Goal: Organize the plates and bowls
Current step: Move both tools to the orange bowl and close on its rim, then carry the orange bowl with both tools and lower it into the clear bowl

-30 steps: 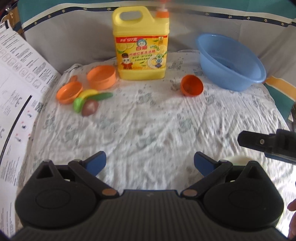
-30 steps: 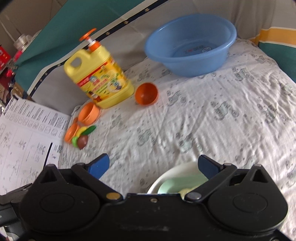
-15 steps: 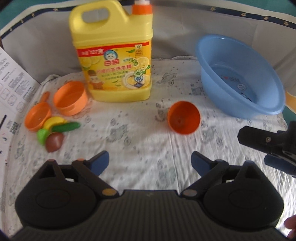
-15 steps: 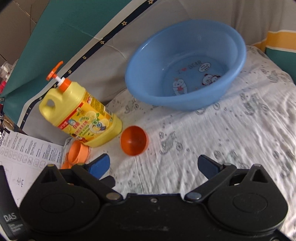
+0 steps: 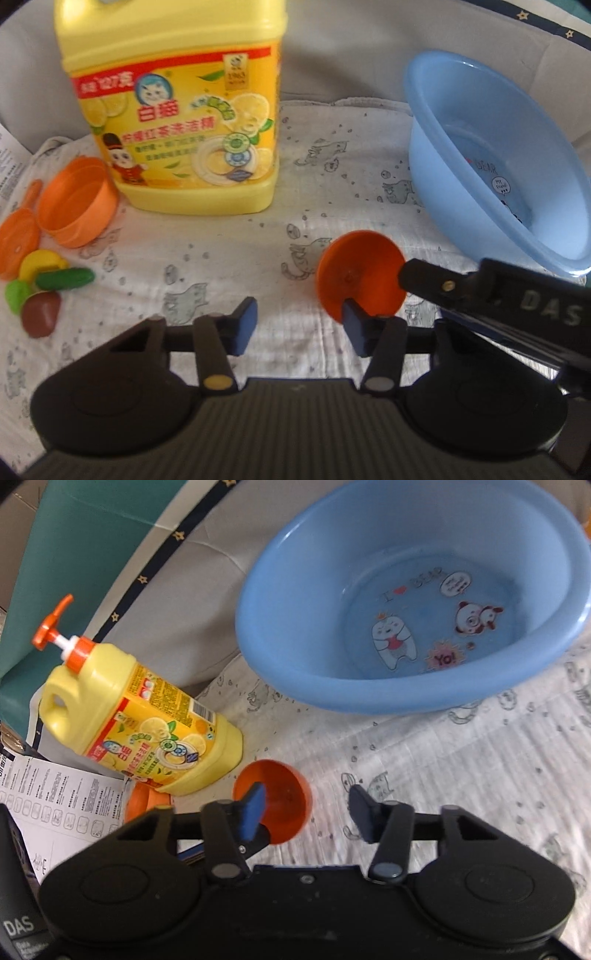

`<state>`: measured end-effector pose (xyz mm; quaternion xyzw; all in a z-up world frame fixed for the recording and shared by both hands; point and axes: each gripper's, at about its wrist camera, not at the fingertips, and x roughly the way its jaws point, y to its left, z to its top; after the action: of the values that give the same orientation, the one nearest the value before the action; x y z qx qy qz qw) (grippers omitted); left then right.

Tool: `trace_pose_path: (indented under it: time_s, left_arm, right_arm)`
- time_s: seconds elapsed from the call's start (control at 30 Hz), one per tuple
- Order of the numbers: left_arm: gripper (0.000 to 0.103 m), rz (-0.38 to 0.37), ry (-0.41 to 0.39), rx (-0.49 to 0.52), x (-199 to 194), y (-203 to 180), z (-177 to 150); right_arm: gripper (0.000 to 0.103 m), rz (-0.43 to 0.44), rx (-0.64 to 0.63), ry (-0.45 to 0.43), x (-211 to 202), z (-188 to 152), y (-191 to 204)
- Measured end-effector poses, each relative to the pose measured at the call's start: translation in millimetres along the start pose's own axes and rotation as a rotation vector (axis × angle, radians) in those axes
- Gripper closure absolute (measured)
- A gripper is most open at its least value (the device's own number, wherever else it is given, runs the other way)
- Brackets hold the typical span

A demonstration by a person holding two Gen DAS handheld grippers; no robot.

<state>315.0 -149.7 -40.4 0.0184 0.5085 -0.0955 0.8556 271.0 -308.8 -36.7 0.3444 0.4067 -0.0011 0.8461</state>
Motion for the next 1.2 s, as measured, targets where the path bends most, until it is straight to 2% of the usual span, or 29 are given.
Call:
trace_pose_path:
  time_s: [0.2,0.27,0.47,0.73,1.2]
  left_arm:
    - [0.083,-0.027,0.021,0.013,15,-4,3]
    - [0.088,-0.037,0.021,0.024,17,-6,2]
    - [0.089,-0.034,0.018,0.067,15,-9,-2]
    - [0.089,-0.039,0.020,0.089,-16,-1,-15]
    - [0.088,-0.035,0.020,0.059,-89,31,-70]
  right_arm:
    - [0.086,0.023,-0.005,0.020,18,1,-1]
    - [0.088,0.032,-0.009,0.021,21,-1,1]
    - [0.088,0.030,-0.004,0.022,18,-5,0]
    - [0.087,0.040,-0.035,0.030,-8,-23,12]
    - [0.087,0.050,-0.107,0.062,-67,-82,51]
